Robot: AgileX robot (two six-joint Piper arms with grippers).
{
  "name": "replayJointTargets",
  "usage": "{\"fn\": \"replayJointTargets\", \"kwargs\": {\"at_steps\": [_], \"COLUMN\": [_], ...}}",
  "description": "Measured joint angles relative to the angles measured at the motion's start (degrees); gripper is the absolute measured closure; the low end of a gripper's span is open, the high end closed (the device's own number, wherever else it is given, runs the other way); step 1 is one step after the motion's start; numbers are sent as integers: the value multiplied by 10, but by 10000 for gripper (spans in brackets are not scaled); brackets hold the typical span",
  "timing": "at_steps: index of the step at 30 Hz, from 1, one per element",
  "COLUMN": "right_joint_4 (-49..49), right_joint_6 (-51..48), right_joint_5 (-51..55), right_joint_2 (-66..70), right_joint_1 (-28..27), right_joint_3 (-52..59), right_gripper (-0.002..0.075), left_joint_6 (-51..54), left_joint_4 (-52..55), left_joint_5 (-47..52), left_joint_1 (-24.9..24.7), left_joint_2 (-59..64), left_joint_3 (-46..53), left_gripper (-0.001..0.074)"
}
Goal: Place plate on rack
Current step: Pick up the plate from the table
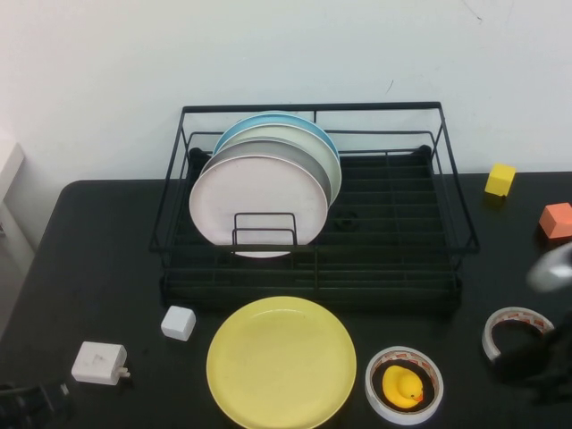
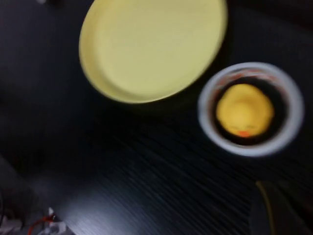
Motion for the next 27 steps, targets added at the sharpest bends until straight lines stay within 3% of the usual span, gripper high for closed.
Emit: {"fn": "replayJointTargets", "kwargs": {"at_steps": [7, 12, 15, 19, 23, 25, 27], "right_joint_4": [184, 380, 431, 448, 449, 450, 450], "right_joint_6": [-49, -189, -258, -277, -228, -188, -129], "right_joint_5": [-162, -221, -199, -173, -171, -169, -171], "right_joint_2": [77, 121, 151, 195, 239, 257, 275], "right_joint_1": [201, 308, 325, 326, 326, 326, 326], "right_joint_3": [-2, -11, -14, -14, -14, -15, -15], "right_gripper": [726, 726, 726, 726, 705, 670, 587], "left_joint_6": [13, 18, 19, 19, 19, 19, 20], "left_joint_4": [2, 4, 6, 26, 59, 75, 85], "left_joint_5": [15, 20, 27, 41, 67, 77, 81], "left_joint_1": [0, 0, 0, 0, 0, 0, 0], "left_joint_2": [1, 1, 1, 1, 1, 1, 1], "left_joint_3": [0, 0, 0, 0, 0, 0, 0], "left_gripper": [737, 737, 737, 737, 737, 737, 737]}}
